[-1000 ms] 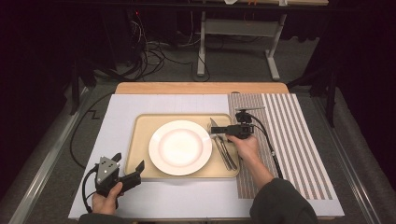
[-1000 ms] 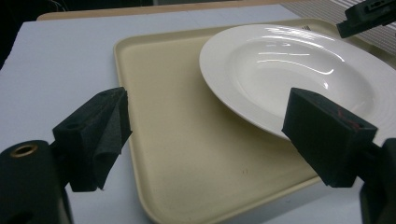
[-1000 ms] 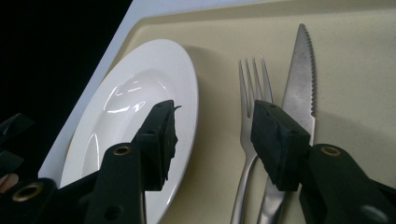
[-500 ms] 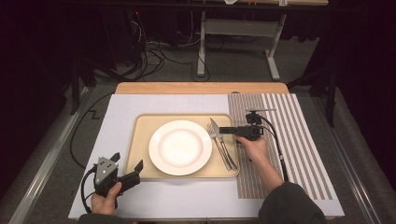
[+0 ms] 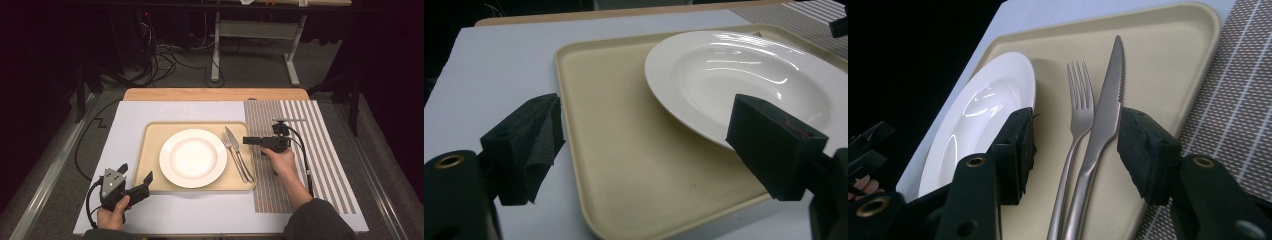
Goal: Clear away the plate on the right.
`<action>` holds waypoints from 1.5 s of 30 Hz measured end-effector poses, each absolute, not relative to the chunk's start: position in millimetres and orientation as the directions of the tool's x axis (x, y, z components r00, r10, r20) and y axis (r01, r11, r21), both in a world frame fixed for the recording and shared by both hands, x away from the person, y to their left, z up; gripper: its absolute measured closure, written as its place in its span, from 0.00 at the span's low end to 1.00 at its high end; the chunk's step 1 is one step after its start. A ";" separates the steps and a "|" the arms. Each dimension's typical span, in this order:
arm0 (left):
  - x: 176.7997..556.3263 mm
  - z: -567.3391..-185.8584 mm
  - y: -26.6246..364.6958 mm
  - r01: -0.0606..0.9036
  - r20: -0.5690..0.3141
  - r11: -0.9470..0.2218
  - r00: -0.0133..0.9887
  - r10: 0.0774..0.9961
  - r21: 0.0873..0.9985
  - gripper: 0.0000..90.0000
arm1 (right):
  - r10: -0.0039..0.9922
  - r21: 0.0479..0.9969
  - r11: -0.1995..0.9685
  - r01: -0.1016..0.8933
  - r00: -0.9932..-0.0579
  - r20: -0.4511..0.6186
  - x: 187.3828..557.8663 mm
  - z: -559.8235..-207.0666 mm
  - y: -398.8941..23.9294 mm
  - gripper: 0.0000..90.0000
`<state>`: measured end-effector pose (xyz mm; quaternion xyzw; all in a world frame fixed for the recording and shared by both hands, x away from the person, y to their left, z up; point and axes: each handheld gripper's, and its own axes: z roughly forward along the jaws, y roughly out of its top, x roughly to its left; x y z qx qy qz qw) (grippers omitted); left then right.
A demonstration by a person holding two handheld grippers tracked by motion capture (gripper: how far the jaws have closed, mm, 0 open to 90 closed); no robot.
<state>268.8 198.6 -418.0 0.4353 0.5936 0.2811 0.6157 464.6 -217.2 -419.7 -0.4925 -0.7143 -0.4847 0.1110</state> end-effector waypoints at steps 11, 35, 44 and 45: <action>269.0 -418.1 199.5 0.167 -0.488 0.466 0.132 0.863 0.869 0.18 | 0.601 0.596 0.050 0.801 -0.501 0.623 456.6 -418.3 -237.3 0.53; 269.6 -418.5 201.7 0.167 -0.488 0.467 0.121 0.864 0.868 0.18 | 0.618 0.638 -0.016 0.770 -0.494 0.612 430.3 -415.2 -296.5 0.49; 269.7 -418.7 202.4 0.168 -0.491 0.470 0.115 0.863 0.866 0.18 | 0.647 0.658 -0.025 0.753 -0.490 0.584 418.6 -413.9 -316.7 0.49; 269.7 -418.7 202.5 0.168 -0.494 0.473 0.115 0.862 0.865 0.18 | 0.652 0.661 -0.026 0.750 -0.489 0.580 416.7 -413.8 -319.5 0.49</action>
